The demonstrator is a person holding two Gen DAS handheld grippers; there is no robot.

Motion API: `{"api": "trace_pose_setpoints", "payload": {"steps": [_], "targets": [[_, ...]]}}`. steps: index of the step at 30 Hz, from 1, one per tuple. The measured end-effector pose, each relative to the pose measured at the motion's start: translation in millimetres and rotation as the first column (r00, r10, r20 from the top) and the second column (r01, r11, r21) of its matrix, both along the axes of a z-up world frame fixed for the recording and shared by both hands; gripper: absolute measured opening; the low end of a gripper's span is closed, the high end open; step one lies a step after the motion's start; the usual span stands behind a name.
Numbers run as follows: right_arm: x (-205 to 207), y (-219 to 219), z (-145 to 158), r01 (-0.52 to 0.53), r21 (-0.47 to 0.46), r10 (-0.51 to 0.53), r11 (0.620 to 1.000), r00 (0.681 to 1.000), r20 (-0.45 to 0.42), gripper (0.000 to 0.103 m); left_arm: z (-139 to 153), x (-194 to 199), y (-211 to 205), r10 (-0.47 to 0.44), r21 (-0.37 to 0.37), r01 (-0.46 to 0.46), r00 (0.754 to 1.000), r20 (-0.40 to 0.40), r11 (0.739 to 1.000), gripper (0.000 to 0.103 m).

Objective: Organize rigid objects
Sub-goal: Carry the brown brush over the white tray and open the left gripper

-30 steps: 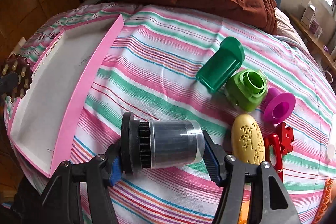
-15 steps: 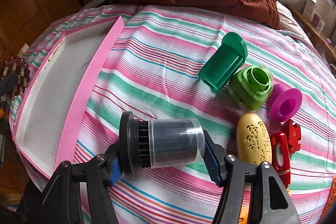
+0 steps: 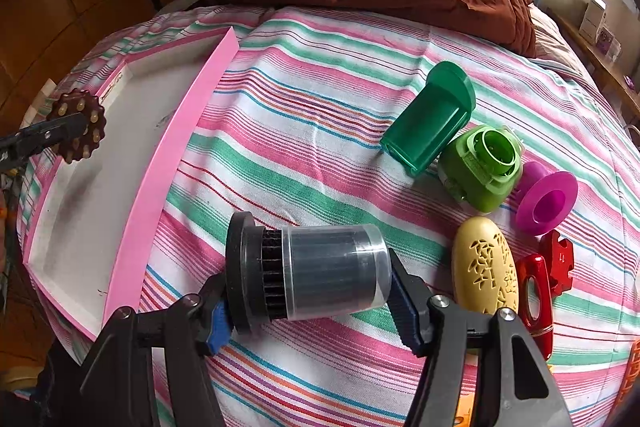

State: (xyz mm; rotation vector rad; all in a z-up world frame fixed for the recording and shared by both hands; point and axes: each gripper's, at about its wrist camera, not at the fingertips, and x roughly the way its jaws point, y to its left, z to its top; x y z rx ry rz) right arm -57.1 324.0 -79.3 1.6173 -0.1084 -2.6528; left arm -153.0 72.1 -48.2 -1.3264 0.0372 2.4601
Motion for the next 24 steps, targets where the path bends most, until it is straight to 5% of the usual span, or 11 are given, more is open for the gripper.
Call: {"api": "trace_pose_setpoints", "payload": {"steps": [12,24], "targets": [[0.5,-1.4,2.8,-0.003,0.019,0.003,1.0,1.0,-0.003,0.065,-13.7,-56.4,2.8,0.063,-0.093,-0.065,0.998,-0.026,0.994,0.074],[2.5,-1.6,3.7,0.002,0.021,-0.002,1.0,1.0,-0.009,0.065,12.7,11.9,-22.9,0.112,-0.04,-0.116,0.989,-0.1,0.992,0.081]]}}
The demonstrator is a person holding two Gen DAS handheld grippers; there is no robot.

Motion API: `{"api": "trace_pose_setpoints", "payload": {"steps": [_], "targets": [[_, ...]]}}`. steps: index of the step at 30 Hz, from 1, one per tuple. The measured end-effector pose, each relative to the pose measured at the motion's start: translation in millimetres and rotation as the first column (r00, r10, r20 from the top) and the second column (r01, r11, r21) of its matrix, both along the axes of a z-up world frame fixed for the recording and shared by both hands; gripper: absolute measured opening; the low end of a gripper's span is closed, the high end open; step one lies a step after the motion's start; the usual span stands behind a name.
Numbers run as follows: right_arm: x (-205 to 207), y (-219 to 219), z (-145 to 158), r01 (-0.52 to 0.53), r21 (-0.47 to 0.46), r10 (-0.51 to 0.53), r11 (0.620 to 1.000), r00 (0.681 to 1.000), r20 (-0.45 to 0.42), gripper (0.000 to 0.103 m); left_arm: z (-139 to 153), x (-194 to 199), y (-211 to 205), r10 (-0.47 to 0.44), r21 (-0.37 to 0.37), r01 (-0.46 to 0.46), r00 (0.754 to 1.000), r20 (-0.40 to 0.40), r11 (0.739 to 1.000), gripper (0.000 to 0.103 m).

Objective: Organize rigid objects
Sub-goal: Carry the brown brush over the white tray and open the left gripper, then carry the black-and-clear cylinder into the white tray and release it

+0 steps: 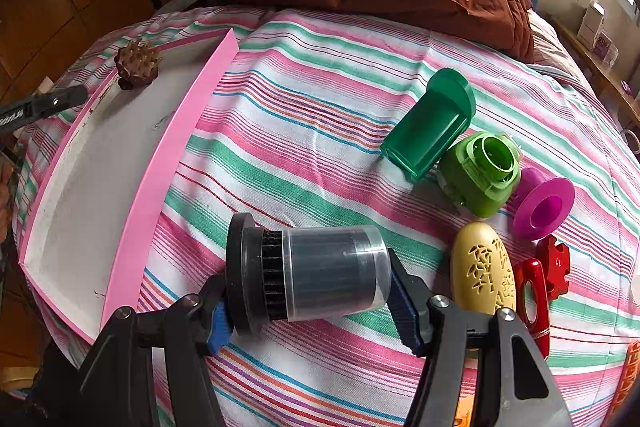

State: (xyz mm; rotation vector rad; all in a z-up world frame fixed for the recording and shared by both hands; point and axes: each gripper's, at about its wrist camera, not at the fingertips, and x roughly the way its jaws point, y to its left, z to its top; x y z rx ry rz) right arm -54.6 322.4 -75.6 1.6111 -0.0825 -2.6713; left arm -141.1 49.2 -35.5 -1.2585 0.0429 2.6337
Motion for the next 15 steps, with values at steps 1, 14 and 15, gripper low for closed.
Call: {"api": "trace_pose_setpoints", "payload": {"steps": [1,14,15], "targets": [[0.0,0.1,-0.2,0.0,0.001,0.0,1.0,1.0,-0.001,0.065,0.8,8.5,-1.3,0.003,0.003,-0.003,1.0,-0.004,1.0,0.081],[5.7,-1.9,-1.2,0.02,0.024,-0.02,1.0,1.0,-0.024,0.064,16.7,85.0,5.2,-0.038,-0.022,0.036,0.998,-0.056,0.999,0.086],[5.9,-2.3,-1.2,0.022,0.027,-0.022,0.999,0.999,-0.026,0.064,18.3,88.6,4.3,-0.037,-0.022,0.036,0.997,-0.061,0.999,0.086]]}}
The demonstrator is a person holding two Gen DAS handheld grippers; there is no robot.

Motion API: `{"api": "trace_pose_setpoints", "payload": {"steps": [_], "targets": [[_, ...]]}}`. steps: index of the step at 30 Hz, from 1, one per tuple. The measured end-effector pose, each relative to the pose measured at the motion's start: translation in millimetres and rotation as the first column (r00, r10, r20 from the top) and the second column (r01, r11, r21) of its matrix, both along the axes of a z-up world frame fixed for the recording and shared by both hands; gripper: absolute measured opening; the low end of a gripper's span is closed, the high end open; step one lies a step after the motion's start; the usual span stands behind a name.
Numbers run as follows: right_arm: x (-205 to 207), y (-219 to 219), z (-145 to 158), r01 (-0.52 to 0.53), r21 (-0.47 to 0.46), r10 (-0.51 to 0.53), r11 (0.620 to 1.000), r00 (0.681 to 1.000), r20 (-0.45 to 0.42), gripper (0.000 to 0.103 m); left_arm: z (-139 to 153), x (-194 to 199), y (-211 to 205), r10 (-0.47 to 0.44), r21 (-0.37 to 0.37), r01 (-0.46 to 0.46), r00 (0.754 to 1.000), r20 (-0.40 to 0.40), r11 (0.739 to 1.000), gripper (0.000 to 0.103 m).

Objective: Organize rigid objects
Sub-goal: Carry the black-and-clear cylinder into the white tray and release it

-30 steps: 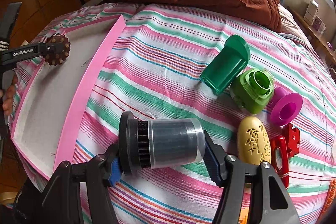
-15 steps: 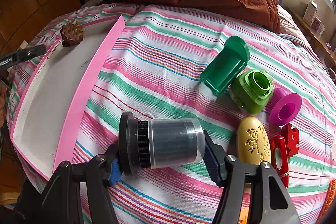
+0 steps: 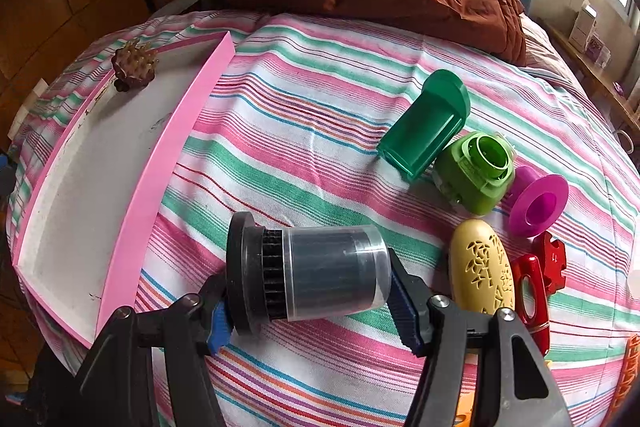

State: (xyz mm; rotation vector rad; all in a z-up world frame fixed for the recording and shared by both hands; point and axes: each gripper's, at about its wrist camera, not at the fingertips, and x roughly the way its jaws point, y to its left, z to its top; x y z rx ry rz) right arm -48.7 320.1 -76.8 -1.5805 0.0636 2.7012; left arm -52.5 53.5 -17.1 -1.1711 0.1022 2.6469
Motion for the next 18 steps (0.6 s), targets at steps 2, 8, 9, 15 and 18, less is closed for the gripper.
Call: {"api": "trace_pose_setpoints", "payload": {"steps": [2,8,9,15,18], "targets": [[1.3,-0.9,-0.1,0.006,0.008,-0.006,1.0,1.0,-0.006,0.064,2.4,5.2,-0.8,-0.001,-0.006,0.001,1.0,-0.01,1.0,0.086],[5.2,-3.8,-0.5,0.047,0.024,-0.047,0.999,0.999,-0.014,0.064,9.3,17.7,-4.7,-0.004,-0.019,0.004,0.999,-0.046,1.0,0.087],[6.1,-4.2,-0.5,0.057,0.027,-0.056,0.998,0.998,-0.016,0.064,10.3,19.4,-5.4,-0.007,-0.018,0.006,0.999,-0.05,1.0,0.087],[9.5,-12.0,-0.9,0.115,0.06,-0.113,0.992,0.993,-0.034,0.064,14.2,24.2,-13.2,0.0,0.004,0.0,0.998,-0.06,1.0,0.087],[9.9,-17.0,1.6,0.135,0.089,-0.132,0.987,0.991,-0.036,0.064,15.2,26.5,-17.4,0.003,0.015,-0.002,0.998,-0.062,1.0,0.087]]}}
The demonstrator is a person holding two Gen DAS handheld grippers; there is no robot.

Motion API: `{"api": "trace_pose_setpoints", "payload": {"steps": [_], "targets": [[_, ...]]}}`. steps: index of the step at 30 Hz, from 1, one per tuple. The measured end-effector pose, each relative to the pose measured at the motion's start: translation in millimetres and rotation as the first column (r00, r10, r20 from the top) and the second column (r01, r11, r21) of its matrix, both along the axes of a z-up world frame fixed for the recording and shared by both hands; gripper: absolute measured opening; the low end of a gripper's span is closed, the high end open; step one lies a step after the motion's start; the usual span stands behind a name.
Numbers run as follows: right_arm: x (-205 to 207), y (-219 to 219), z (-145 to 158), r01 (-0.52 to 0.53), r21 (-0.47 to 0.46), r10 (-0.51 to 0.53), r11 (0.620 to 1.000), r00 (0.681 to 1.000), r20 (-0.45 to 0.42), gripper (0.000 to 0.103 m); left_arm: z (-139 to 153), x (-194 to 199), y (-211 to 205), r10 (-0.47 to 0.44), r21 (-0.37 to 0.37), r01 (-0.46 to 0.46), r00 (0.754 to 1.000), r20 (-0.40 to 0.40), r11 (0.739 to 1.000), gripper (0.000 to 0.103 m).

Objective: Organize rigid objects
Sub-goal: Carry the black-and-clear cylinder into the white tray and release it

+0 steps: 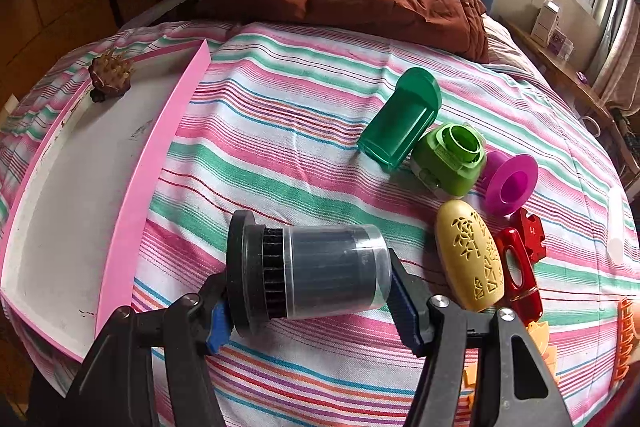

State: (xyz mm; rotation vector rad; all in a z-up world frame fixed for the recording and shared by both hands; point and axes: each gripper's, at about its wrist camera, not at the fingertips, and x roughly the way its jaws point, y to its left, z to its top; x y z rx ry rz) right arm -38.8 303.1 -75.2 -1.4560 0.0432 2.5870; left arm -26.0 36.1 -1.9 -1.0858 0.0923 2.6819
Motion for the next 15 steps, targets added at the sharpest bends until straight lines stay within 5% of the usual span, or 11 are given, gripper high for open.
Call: {"api": "trace_pose_setpoints", "payload": {"steps": [7,15], "targets": [[0.1,-5.6,32.8,0.073,-0.01,-0.073,0.997,0.995,-0.072,0.064,-5.3,5.1,-14.0,0.018,0.006,-0.018,1.0,-0.01,1.0,0.087],[-22.9,-61.2,68.5,-0.078,-0.055,0.07,0.995,0.988,-0.135,0.064,-13.1,4.8,-44.7,0.101,0.049,-0.101,0.995,0.009,0.994,0.087]]}}
